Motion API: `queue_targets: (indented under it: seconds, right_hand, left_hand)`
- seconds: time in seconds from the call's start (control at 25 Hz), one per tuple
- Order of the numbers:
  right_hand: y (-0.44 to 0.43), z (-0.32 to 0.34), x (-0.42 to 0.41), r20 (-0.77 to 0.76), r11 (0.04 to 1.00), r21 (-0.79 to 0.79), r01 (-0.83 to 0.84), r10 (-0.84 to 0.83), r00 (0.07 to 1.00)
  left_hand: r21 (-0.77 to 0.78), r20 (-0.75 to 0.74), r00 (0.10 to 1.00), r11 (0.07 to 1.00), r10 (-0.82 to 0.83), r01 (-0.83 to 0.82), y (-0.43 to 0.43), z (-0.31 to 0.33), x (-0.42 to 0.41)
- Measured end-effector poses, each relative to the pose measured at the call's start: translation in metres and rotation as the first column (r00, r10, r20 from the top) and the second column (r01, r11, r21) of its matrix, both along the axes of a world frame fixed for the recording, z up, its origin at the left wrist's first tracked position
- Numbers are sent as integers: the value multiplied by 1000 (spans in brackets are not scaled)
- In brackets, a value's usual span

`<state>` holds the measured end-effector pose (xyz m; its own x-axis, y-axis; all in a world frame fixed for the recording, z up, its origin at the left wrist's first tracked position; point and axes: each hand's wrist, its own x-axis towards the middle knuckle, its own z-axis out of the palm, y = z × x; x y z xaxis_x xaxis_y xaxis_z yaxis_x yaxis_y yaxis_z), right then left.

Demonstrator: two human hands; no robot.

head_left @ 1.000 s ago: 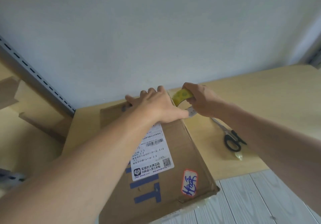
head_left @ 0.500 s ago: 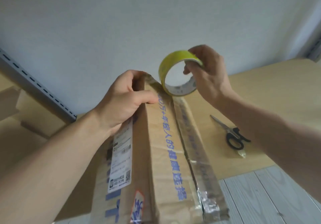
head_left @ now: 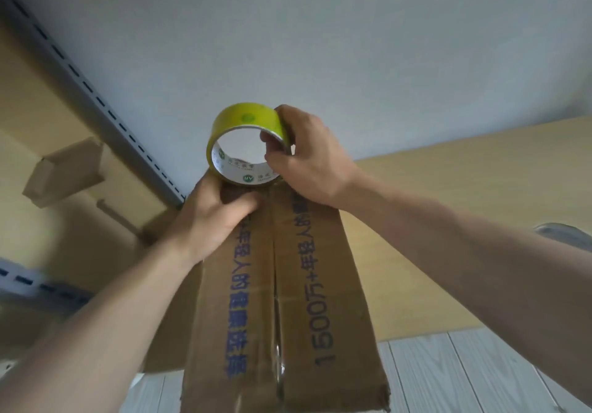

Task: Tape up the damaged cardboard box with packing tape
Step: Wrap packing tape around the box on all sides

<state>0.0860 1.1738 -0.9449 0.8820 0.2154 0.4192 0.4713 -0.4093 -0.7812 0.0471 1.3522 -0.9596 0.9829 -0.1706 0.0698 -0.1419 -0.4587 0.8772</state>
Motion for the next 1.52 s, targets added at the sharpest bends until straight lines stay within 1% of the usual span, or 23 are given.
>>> queue_targets:
  seconds: [0.08,0.16,0.24,0.32,0.4,0.48,0.56,0.6,0.68,0.72,0.84,0.88,0.92,1.04,1.12,1.28,1.52]
  right_hand:
    - [11,5,-7,2,999,-54,4,-4,1000]
    - [15,16,-11,-46,995,-96,27,-32,998]
    - [14,37,-14,-94,974,-226,19,-41,995]
    - [1,61,-14,-105,931,-363,36,-79,991]
    - [-21,79,-15,-141,891,-452,47,-124,982]
    - [-44,88,-24,-147,814,-580,43,-157,977]
    - [-64,85,-36,-105,727,-685,53,-171,980]
    - [-70,81,-41,-106,721,-692,47,-166,981]
    - [-81,76,-46,-124,750,-661,40,-162,979]
    - [-87,74,-46,-118,742,-668,52,-174,978]
    - [-118,64,-51,-48,640,-755,144,-273,961]
    - [-130,56,-56,-36,628,-758,176,-310,950]
    - [-140,47,-61,-52,642,-746,177,-321,946]
    - [-152,25,-68,-134,714,-692,104,-269,954]
    - [-154,21,-63,-121,740,-664,107,-248,961]
    - [-160,12,-62,-123,743,-663,90,-228,966]
    - [-160,-15,-63,-137,776,-627,68,-196,971]
  left_hand:
    - [18,-3,1000,999,27,-27,8,-8,-4]
    - [80,-40,998,996,40,-36,11,-8,-6]
    - [105,-93,994,994,49,-39,10,-6,-5]
    - [120,-91,994,992,54,-42,7,-7,-2]
    - [118,-71,993,990,92,-84,7,-9,-1]
    - [131,-91,990,987,105,-93,8,-7,-2]
    - [188,-113,988,978,109,-86,6,-4,-3]
    - [207,-116,988,976,99,-74,4,-3,-4]
    - [220,-126,990,975,68,-39,-1,-1,-3]
    - [224,-133,990,974,56,-25,-2,0,-2]
    - [223,-183,981,975,64,-22,-1,0,4]
    - [210,-187,980,977,70,-30,1,-1,5]
    - [202,-181,981,979,69,-32,2,-1,6]
    - [208,-162,985,978,54,-19,0,-1,4]
    - [203,-155,987,979,48,-15,0,-2,3]
    - [204,-178,983,979,46,-9,1,-4,5]
    - [187,-183,983,982,29,6,3,-6,7]
